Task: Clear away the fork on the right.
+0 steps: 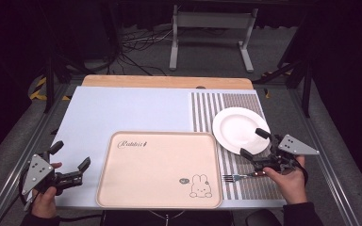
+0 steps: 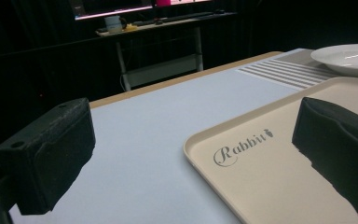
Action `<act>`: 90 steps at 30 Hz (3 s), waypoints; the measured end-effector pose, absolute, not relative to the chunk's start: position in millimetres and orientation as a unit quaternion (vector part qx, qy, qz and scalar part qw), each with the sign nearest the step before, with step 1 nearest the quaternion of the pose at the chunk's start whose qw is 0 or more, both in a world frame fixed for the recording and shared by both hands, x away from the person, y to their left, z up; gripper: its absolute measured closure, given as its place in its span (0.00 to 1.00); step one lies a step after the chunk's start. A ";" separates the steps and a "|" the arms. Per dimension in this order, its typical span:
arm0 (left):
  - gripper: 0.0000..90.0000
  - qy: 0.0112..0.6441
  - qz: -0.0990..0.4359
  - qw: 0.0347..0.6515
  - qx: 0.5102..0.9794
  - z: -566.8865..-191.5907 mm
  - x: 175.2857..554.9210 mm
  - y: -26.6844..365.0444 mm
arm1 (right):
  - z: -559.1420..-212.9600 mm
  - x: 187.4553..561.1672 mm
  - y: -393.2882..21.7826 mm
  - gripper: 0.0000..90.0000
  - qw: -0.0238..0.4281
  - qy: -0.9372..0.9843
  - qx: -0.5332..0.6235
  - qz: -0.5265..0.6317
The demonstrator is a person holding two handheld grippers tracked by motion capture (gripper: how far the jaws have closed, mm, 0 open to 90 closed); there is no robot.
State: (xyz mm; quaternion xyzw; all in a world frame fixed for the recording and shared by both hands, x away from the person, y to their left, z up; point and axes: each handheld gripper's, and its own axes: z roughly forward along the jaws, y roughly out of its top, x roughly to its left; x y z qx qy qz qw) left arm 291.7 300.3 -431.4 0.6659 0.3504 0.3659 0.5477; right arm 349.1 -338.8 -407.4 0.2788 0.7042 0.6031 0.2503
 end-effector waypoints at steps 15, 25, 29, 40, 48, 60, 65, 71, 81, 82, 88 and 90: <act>0.00 0.352 0.368 0.548 0.664 -430.9 290.8 300.4 | -372.0 360.9 -326.8 0.06 0.238 0.801 0.235 0.497; 0.00 0.353 0.368 0.547 0.665 -431.1 291.0 300.2 | -358.6 366.3 -322.5 0.11 0.201 0.866 0.207 0.408; 0.00 0.352 0.368 0.545 0.666 -431.1 291.4 300.9 | -356.3 367.5 -320.2 0.10 0.191 0.883 0.196 0.381; 0.00 0.353 0.368 0.546 0.664 -431.0 291.0 300.9 | -359.4 371.2 -311.6 0.15 0.150 0.935 0.174 0.269; 0.00 0.353 0.368 0.545 0.665 -431.0 291.2 300.9 | -363.3 375.0 -309.3 0.16 0.128 0.952 0.154 0.231; 0.00 0.353 0.368 0.545 0.666 -431.0 291.1 300.7 | -372.2 373.4 -311.0 0.16 0.099 0.967 0.145 0.182; 0.00 0.353 0.368 0.545 0.666 -430.9 291.1 300.8 | -376.6 374.4 -311.8 0.17 0.091 0.973 0.133 0.167; 0.00 0.353 0.367 0.546 0.665 -430.9 291.0 300.8 | -382.0 373.6 -312.6 0.17 0.077 0.976 0.135 0.153; 0.00 0.353 0.367 0.546 0.666 -430.9 291.0 300.7 | -392.2 369.8 -313.1 0.16 0.050 0.981 0.144 0.124; 0.00 0.353 0.367 0.546 0.666 -430.9 290.9 300.6 | -393.2 369.6 -313.0 0.16 0.047 0.981 0.145 0.122; 0.00 0.352 0.368 0.546 0.666 -430.9 291.0 300.8 | -400.4 369.4 -313.4 0.18 0.036 0.983 0.134 0.119; 0.00 0.352 0.368 0.545 0.666 -430.8 291.0 300.8 | -402.0 368.9 -313.3 0.18 0.035 0.984 0.133 0.117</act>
